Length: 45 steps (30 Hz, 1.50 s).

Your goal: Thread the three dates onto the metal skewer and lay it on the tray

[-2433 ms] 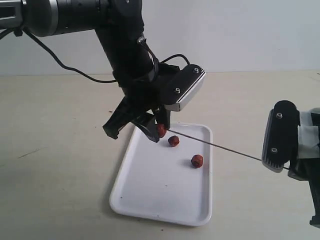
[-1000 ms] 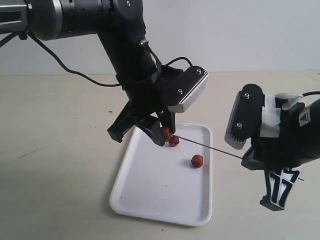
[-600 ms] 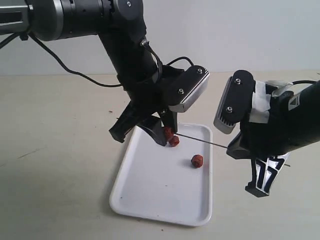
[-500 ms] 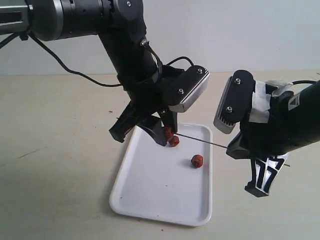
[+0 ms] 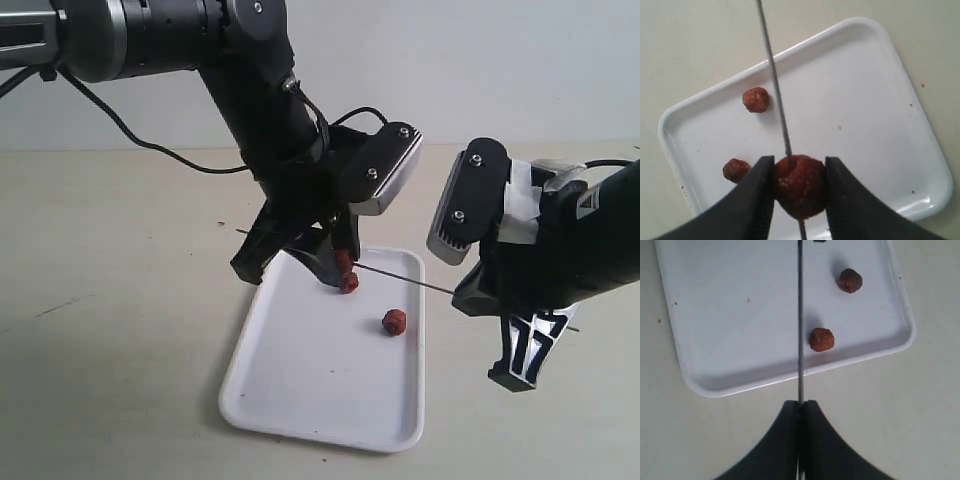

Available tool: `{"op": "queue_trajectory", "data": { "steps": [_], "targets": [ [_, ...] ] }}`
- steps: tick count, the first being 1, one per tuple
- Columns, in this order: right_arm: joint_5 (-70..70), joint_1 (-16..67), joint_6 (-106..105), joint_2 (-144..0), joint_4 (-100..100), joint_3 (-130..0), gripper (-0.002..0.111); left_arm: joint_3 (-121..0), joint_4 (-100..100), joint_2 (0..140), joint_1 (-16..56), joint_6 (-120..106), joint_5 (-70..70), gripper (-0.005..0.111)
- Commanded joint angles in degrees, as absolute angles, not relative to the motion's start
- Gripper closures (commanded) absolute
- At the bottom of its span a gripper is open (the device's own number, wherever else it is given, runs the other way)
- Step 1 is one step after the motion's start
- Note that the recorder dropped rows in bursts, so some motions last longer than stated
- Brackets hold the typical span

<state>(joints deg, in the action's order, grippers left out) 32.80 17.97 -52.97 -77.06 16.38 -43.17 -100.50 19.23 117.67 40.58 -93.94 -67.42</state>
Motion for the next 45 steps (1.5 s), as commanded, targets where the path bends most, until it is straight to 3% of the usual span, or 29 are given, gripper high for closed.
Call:
{"op": "queue_trajectory", "data": {
  "steps": [1,6,13,45],
  "targets": [
    [31.09,18.02,-52.85,-76.92,17.05,-43.82,0.108,-100.46,21.24,117.48,40.70,-90.82,-65.98,0.073],
    [30.97,18.02,-52.85,-76.92,17.05,-43.82,0.108,-100.46,22.77,117.48,40.70,-90.73,-64.52,0.071],
    [30.97,18.02,-52.85,-76.92,16.82,-43.82,0.108,-100.46,23.04,117.48,40.70,-84.95,-62.25,0.055],
    [31.19,18.02,-50.74,-76.92,15.28,-43.82,0.108,-100.56,21.22,115.00,40.59,-82.28,-64.62,0.055]
  ]
}}
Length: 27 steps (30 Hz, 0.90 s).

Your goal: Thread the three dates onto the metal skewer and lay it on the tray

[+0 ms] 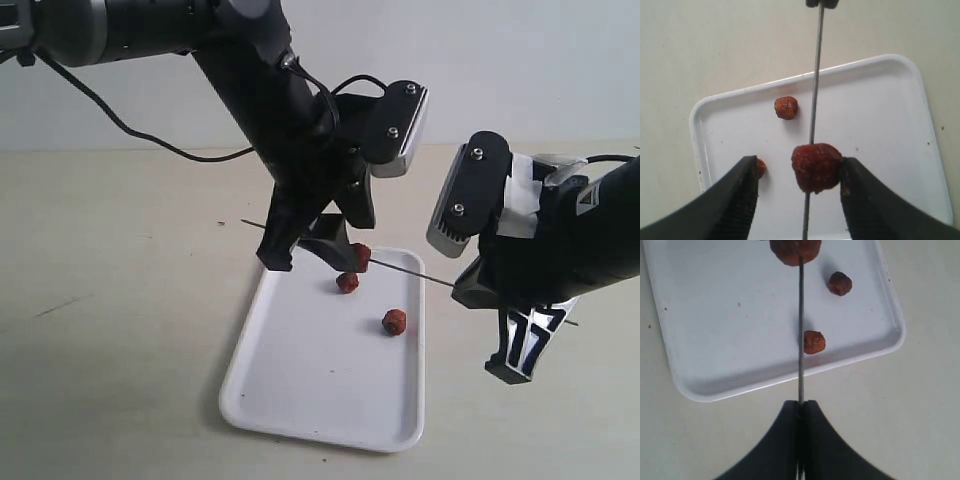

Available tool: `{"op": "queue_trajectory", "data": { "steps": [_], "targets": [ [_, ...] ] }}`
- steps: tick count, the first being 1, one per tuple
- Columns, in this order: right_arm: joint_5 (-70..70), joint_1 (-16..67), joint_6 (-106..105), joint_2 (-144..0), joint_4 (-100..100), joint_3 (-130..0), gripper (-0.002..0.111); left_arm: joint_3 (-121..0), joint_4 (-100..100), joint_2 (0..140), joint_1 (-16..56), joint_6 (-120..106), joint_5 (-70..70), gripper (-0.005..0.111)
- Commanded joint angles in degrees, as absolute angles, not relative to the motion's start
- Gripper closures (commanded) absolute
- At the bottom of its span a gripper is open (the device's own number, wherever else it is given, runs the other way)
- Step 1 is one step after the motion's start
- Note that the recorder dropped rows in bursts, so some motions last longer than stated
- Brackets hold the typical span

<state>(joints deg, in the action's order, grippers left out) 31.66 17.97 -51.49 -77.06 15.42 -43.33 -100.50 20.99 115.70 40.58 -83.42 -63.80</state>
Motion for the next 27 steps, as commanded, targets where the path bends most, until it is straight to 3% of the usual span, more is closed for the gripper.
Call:
{"op": "queue_trajectory", "data": {
  "steps": [1,16,27],
  "targets": [
    [31.09,18.02,-50.77,-76.92,15.28,-43.82,0.108,-100.56,21.08,115.00,40.59,-82.02,-64.62,0.055],
    [33.09,18.02,-42.35,-76.92,8.57,-43.82,0.108,-100.56,18.45,109.61,39.67,-78.65,-65.65,0.055],
    [40.39,18.02,-25.95,-75.82,0.00,-43.82,0.108,-100.56,23.53,103.59,30.36,-68.41,-69.96,0.055]
  ]
}}
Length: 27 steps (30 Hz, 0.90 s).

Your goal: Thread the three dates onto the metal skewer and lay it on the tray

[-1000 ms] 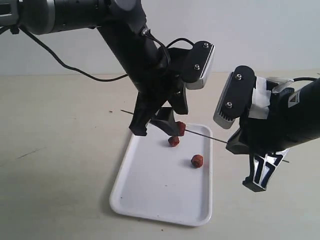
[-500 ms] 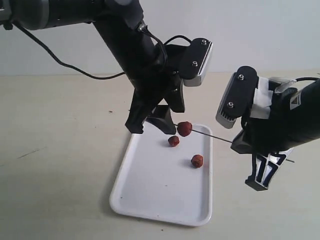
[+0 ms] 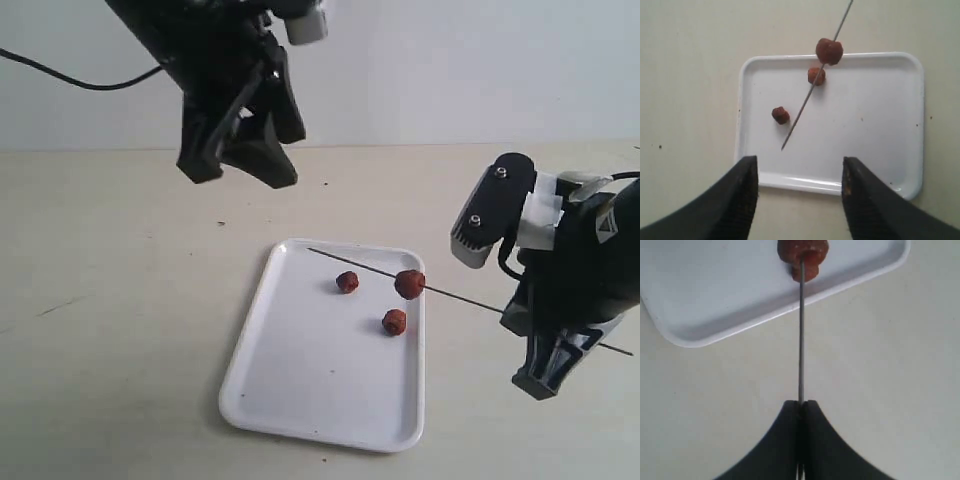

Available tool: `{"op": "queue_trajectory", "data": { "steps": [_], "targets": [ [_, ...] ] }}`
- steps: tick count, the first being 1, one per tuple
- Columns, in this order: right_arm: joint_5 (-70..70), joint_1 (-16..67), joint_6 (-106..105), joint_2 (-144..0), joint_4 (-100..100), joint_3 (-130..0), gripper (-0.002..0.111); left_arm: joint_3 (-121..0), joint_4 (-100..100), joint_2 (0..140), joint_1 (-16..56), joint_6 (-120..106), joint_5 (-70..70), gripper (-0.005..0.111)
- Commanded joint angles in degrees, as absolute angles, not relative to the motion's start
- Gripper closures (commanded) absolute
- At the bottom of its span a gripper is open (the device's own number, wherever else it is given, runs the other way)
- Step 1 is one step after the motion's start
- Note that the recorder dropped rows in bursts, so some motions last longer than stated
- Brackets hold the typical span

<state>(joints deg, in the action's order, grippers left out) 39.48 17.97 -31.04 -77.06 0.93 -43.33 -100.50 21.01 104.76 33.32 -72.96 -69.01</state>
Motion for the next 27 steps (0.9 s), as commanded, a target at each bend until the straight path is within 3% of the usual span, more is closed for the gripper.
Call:
{"op": "queue_trajectory", "data": {
  "steps": [1,17,27],
  "targets": [
    [40.39,18.02,-24.21,-75.30,0.00,-43.82,0.108,-100.56,23.53,103.59,29.71,-66.70,-69.96,0.055],
    [51.44,9.23,-3.91,-58.66,-16.47,-38.63,0.108,-96.48,29.68,107.74,29.22,-30.78,-69.96,0.055],
    [53.35,7.57,-1.85,-55.20,-18.43,-38.63,0.108,-96.48,30.76,114.46,30.79,-27.21,-64.50,0.055]
  ]
}}
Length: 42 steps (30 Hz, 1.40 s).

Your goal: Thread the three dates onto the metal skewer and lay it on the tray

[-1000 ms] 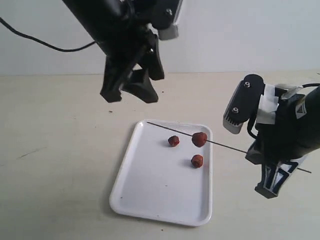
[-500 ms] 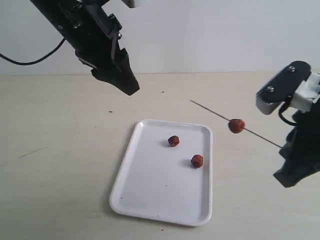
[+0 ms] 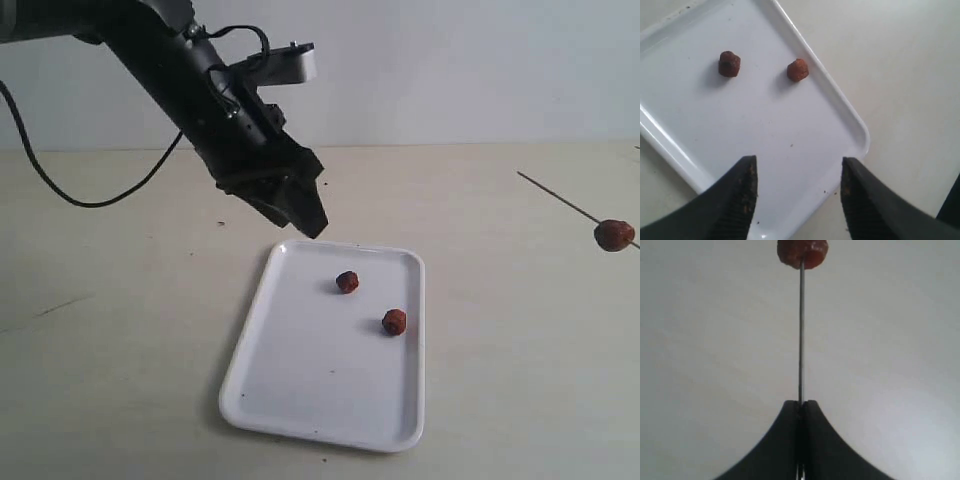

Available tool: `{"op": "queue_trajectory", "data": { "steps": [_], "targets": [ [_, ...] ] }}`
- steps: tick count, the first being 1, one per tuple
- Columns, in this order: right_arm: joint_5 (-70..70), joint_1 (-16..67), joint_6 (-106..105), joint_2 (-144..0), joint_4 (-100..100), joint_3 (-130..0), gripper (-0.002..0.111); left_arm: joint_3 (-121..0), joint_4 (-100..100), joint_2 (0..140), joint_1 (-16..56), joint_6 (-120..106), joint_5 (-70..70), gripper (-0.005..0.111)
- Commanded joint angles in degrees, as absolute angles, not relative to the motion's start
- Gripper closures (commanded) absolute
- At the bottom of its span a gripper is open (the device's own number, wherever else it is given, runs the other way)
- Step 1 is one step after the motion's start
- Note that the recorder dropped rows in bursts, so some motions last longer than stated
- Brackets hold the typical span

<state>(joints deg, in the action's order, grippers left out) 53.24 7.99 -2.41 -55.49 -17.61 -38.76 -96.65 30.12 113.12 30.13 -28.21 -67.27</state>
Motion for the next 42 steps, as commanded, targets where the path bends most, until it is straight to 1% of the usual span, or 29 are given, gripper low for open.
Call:
{"op": "queue_trajectory", "data": {
  "steps": [1,5,8,12,15,16,24,29,37,42],
  "targets": [
    [53.22,7.57,-1.85,-55.20,-18.42,-38.63,0.108,-96.48,30.88,114.68,30.87,-26.51,-64.28,0.055],
    [52.71,7.57,-1.85,-55.20,-18.42,-38.63,0.108,-96.48,30.76,114.68,30.87,-24.85,-64.33,0.056],
    [52.57,7.57,-1.85,-55.20,-18.42,-38.63,0.108,-96.48,29.63,114.68,31.40,-25.49,-60.66,0.056],
    [52.54,7.57,-1.85,-55.30,-18.59,-38.63,0.108,-98.18,17.19,116.91,35.66,-19.28,-57.36,0.054],
    [52.80,7.57,-1.85,-55.31,-18.83,-38.63,0.108,-99.14,9.34,119.32,40.48,-27.44,-57.40,0.051],
    [52.80,7.57,-1.85,-55.31,-18.99,-38.63,0.108,-99.24,8.72,119.65,41.06,-27.44,-56.89,0.051],
    [52.80,7.57,0.62,-55.41,-20.48,-38.63,0.108,-99.24,11.89,121.99,42.78,-18.39,-53.55,0.051],
    [53.04,7.57,0.74,-55.41,-20.11,-38.63,0.108,-99.39,11.88,123.84,43.94,-16.27,-51.32,0.044],
    [53.12,7.57,0.74,-55.41,-20.11,-38.63,0.108,-104.33,10.43,127.83,46.59,-8.86,-52.42,0.044],
    [53.19,7.57,0.74,-55.41,-20.11,-38.63,0.108,-106.79,5.83,130.71,48.26,-5.92,-53.88,0.044]
  ]
}}
